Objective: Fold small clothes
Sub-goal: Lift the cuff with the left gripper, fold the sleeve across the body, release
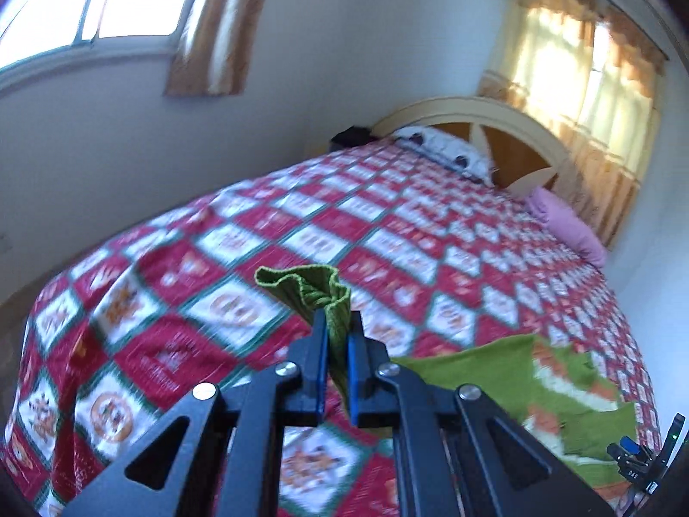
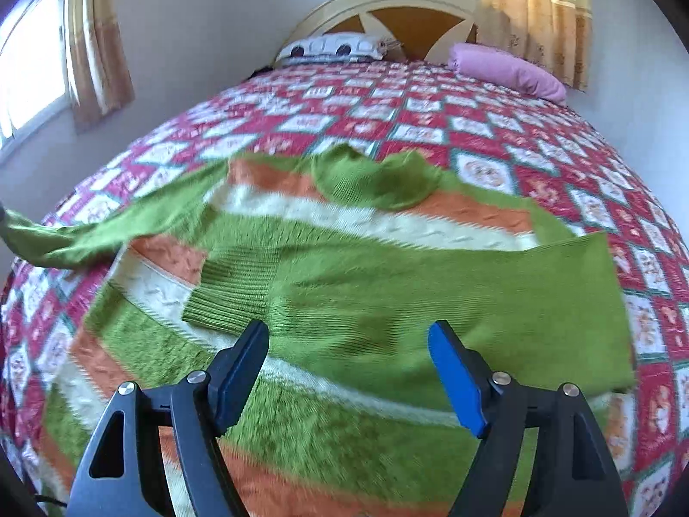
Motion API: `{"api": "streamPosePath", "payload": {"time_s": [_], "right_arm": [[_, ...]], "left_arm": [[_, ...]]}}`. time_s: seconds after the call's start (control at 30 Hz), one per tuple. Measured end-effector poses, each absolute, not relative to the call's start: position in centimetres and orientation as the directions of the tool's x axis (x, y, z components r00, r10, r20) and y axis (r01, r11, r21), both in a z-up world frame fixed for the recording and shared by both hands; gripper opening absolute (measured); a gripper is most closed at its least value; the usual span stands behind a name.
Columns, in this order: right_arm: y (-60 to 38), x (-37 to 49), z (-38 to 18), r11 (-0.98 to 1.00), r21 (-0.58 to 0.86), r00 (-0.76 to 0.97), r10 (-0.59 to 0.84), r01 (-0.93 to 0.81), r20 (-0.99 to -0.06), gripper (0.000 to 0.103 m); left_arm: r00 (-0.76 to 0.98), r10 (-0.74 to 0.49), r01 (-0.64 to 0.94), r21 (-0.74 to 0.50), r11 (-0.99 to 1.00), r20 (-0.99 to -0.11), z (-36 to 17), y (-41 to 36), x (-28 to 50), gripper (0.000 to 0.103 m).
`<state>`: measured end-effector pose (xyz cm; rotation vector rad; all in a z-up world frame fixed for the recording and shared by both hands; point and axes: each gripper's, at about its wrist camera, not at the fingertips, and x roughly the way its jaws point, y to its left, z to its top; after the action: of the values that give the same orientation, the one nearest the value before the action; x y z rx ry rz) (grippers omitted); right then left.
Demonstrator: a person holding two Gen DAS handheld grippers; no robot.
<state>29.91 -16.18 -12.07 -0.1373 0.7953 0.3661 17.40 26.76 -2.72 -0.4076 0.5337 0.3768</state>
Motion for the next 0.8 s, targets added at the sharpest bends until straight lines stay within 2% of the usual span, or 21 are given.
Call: {"api": "streamPosePath", "payload": {"time_s": [0.23,0.47,0.8], "right_arm": [[-19.8,27.1,-9.2,0.931,0.028,0.674,0.283,-0.363,-0.682,0.077],[-23.3,24.5,-8.8,0.941,0.032,0.698,0.272,-0.337,-0.663,0.077],[-26.4,22.3,-9.9,0.951,0.050,0.709,0.262,-0.304,-0.654,0.077]], "left_arm": [[0.860,0.171,-0.334,-0.278,0.901,-0.481,2.0,22.1,20.2,0.008],[0.908,0.088,-0.200,-0.238,0.951,-0.410,6.3,15.6,22.7,0.008],[0.927,-0.035,-0.062,-0.244,0.968,-0.374,8.9,7.7,25.4,0.008]]}}
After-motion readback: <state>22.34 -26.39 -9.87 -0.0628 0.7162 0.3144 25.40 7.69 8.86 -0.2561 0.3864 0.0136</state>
